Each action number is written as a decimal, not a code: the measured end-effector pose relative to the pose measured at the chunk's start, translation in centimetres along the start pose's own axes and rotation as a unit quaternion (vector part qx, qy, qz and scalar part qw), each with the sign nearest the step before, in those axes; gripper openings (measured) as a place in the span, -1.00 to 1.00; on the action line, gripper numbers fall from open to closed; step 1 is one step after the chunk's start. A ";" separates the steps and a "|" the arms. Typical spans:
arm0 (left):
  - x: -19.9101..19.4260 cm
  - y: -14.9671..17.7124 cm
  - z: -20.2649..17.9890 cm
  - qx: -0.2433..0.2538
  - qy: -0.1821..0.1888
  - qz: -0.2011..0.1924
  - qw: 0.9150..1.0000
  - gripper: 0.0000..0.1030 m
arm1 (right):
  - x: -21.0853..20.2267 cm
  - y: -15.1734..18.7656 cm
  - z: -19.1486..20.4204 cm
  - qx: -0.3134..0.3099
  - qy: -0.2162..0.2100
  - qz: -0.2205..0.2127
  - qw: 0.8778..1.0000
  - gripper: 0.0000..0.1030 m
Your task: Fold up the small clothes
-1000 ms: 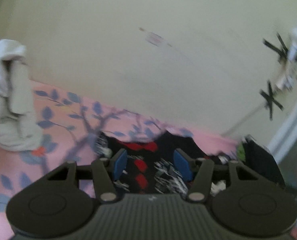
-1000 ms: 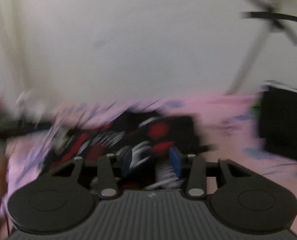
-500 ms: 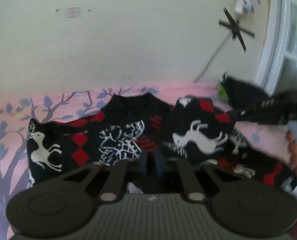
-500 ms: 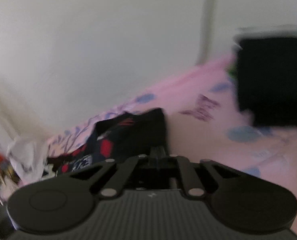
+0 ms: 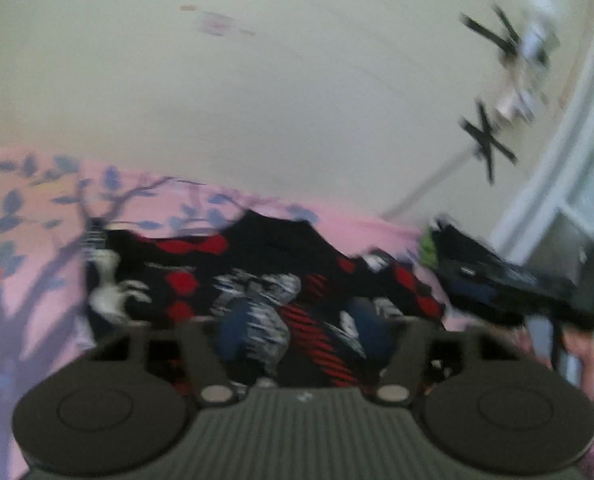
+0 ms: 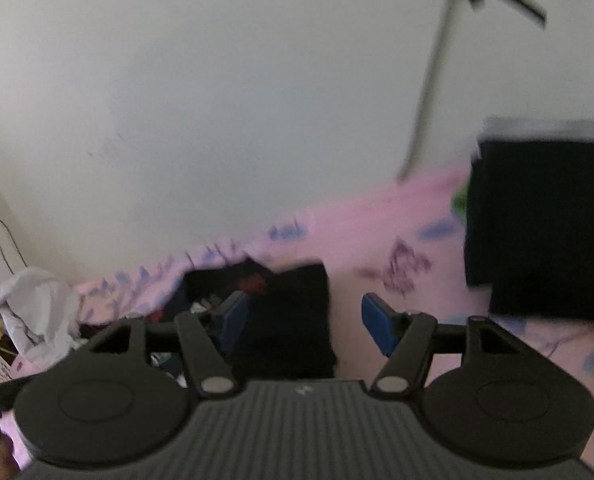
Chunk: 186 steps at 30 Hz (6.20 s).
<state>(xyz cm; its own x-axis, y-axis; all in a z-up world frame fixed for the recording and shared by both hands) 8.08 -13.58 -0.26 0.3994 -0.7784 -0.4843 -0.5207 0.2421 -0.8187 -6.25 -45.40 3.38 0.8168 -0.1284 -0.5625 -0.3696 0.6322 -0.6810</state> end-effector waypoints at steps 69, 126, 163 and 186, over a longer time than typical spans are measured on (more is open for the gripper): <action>-5.8 1.4 3.2 0.026 -0.090 0.010 0.996 0.06 | -18.3 11.4 -3.7 -0.048 0.017 -0.001 0.999 -0.23; -26.3 14.4 -3.6 -0.132 -0.008 0.044 0.990 -0.89 | -29.4 16.5 -2.3 -0.007 -0.207 0.040 0.978 -0.89; -14.7 12.2 4.2 -0.038 -0.195 0.148 0.969 -0.46 | -15.9 9.8 -4.9 -0.097 -0.059 0.078 0.990 -0.38; 17.0 -4.0 6.2 0.052 -0.155 0.191 0.968 -0.15 | 16.6 -2.4 8.9 -0.104 -0.121 0.226 0.961 0.31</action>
<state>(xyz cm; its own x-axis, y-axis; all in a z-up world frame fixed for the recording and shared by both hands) 21.65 -24.20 -7.20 0.4085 -0.4131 -0.8139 -0.6025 0.5478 -0.5804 12.17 -42.27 -0.15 0.6218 0.3210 -0.7143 -0.7708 0.4123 -0.4856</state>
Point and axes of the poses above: each gripper's, at about its wrist camera, not at the fingertips, and x roughly the way its jaws point, z to its left, y to its underside, the point moved 10 cm from there along x, roughly the way its jaws point, and after that the axes turned 5 degrees about x, right-handed, at the moved point
